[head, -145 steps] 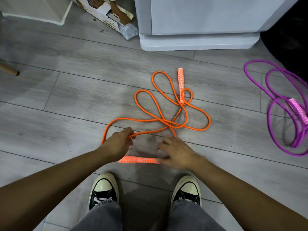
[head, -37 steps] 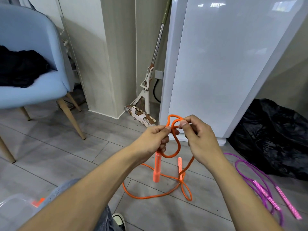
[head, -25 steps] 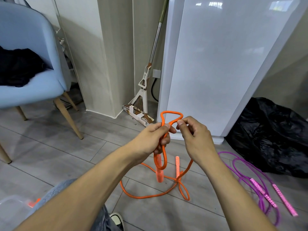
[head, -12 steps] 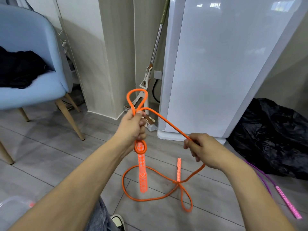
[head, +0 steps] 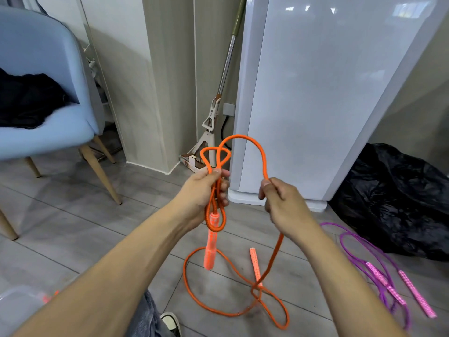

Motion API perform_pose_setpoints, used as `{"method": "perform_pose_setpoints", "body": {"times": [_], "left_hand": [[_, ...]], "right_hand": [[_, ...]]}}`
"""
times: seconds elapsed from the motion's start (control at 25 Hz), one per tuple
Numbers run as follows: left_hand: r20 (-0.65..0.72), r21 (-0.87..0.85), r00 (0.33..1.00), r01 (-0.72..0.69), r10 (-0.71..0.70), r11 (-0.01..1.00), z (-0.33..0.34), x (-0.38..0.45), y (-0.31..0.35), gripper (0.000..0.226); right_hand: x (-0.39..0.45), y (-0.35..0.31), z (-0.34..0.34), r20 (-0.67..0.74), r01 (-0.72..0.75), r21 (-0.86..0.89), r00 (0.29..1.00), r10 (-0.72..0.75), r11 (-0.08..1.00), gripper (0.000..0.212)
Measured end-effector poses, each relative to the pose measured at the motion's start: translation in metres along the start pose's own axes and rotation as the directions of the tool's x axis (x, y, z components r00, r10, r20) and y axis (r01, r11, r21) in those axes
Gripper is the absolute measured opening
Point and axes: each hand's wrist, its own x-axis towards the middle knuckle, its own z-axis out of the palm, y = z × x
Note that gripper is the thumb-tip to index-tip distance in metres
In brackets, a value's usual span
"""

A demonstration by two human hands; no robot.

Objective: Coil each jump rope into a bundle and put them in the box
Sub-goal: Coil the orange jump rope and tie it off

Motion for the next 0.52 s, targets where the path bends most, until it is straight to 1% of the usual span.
{"method": "perform_pose_setpoints", "body": {"times": [0.16,0.32,0.4,0.52], "left_hand": [[0.039,0.152,0.999,-0.015,0.009,0.988,0.009,-0.006,-0.015,0.023],[0.037,0.216,0.999,-0.004,-0.004,0.976,0.018,-0.011,-0.027,0.027],[0.023,0.212,0.999,0.02,-0.026,0.977,0.019,-0.011,-0.029,0.03],[0.044,0.125,0.995,0.088,-0.095,0.988,0.017,-0.012,-0.026,0.031]], "right_hand": [[-0.007,-0.005,0.019,0.078,0.019,-0.023,0.997,-0.017,1.0,0.039],[-0.013,-0.005,0.029,0.135,0.07,-0.107,0.989,-0.055,0.992,0.037],[-0.014,-0.003,0.031,0.16,0.08,-0.132,0.985,-0.059,0.988,0.033],[-0.014,-0.002,0.03,0.171,0.089,-0.146,0.983,-0.063,0.985,0.031]]}}
